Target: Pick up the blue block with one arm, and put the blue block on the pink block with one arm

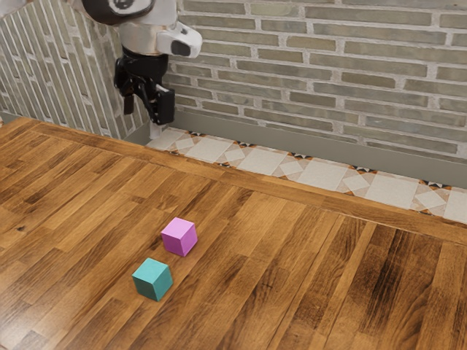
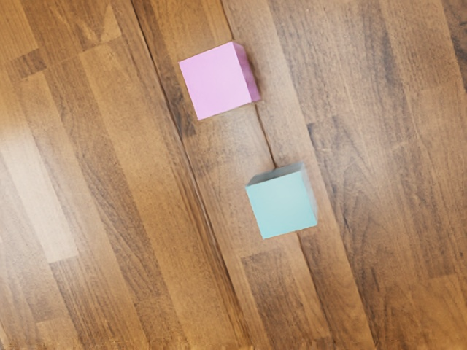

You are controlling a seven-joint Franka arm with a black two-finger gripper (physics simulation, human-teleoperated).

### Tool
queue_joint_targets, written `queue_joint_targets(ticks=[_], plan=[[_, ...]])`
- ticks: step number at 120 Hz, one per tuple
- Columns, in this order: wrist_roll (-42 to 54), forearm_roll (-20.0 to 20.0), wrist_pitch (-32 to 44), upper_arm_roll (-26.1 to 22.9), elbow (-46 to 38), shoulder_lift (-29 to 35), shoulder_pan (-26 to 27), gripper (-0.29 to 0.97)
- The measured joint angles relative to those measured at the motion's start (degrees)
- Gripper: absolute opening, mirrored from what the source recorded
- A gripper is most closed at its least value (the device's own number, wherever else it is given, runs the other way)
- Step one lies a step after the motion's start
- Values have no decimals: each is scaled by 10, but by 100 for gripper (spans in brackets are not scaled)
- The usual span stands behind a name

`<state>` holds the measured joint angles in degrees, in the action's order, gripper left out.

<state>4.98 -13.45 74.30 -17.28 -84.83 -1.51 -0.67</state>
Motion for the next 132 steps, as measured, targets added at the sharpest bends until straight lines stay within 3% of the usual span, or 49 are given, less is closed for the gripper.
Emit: queue_joint_targets(ticks=[12, 22, 27, 40, 48, 73, 132], plan=[[-6, 25, 96, 2, -155, 8, 57, 68], [-10, 41, 176, 3, -216, -20, 85, 68], [-12, 46, 207, 4, -227, -28, 49, 67], [-17, 56, 263, 20, -244, -34, -115, 68], [-21, 61, 286, 23, -247, -36, -154, 68], [-30, 69, 327, 26, -256, -51, -108, 68], [-46, 108, 489, 45, -457, -1, -90, 68]])
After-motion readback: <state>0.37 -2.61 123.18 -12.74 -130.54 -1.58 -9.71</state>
